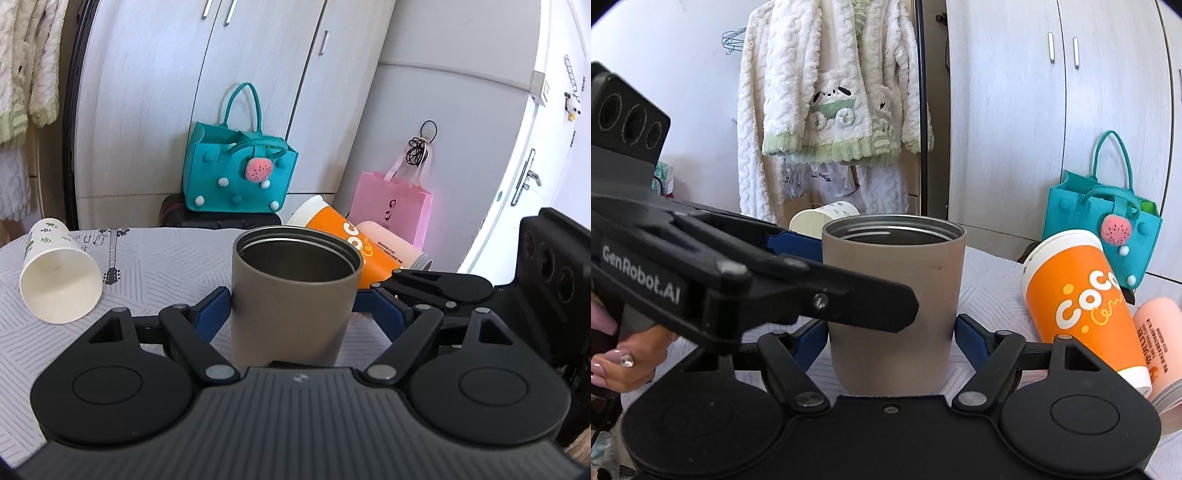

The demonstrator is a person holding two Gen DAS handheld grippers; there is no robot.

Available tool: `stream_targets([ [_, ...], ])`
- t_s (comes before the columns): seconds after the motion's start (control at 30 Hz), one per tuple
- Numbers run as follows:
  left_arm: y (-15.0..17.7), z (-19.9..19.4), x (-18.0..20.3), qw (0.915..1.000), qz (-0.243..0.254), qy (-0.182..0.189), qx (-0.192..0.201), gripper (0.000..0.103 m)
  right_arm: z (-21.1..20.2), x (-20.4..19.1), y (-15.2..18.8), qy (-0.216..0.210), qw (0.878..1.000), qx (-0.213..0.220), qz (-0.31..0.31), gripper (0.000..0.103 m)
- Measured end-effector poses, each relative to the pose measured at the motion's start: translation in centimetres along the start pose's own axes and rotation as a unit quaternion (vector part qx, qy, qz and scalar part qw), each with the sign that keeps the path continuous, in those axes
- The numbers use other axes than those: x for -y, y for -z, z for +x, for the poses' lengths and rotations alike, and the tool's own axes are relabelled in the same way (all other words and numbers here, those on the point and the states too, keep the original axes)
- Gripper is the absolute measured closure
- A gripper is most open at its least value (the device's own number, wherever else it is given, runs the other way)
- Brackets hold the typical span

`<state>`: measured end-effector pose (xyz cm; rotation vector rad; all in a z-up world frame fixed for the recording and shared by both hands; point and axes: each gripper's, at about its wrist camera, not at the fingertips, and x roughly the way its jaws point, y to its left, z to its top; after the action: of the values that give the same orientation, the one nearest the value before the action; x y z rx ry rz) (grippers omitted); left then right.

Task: Flip cup upright
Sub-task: 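Lower the upright tumbler onto the table and open both tools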

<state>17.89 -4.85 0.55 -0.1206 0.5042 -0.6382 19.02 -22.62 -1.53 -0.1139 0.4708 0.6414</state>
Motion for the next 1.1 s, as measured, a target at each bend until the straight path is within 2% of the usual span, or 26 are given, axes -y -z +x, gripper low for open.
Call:
stream_targets([
  [0.13,0.5,0.0,0.3,1.0,0.007,-0.003,-0.006,0.021,-0.1,-0.1,0.2,0.0,1.0,0.005,-0.004,0.023],
  [0.2,0.9,0.5,0.1,0.9993,-0.007,-0.011,-0.035,0.026,-0.2,-0.3,0.4,0.002,1.0,0.007,-0.014,0.023],
  [0.23,1.3,0.6,0.0,0.9991,-0.013,-0.016,-0.036,0.028,-0.3,-0.5,0.6,0.004,1.0,0.008,-0.023,0.023],
  [0.5,3.0,0.0,0.8,0.9995,-0.009,-0.028,-0.01,0.029,-0.9,-1.4,1.6,0.019,0.998,0.025,-0.06,0.023],
  [0.57,3.3,-0.3,1.0,0.9993,-0.013,-0.033,-0.01,0.026,-1.4,-1.4,1.8,0.021,0.998,0.026,-0.057,0.023],
  [0.67,3.5,-1.0,1.0,0.9995,-0.015,-0.028,-0.004,0.023,-2.4,-1.3,2.1,0.031,0.998,0.035,-0.04,0.017],
  [0.8,4.4,-2.1,0.7,0.9988,-0.036,-0.033,0.008,0.02,-4.2,-2.0,3.0,0.05,0.997,0.05,-0.022,0.016],
  [1.1,6.4,-6.9,3.4,0.9946,-0.012,-0.096,0.039,0.013,-8.7,-5.4,5.6,0.123,0.989,0.087,-0.014,0.011],
])
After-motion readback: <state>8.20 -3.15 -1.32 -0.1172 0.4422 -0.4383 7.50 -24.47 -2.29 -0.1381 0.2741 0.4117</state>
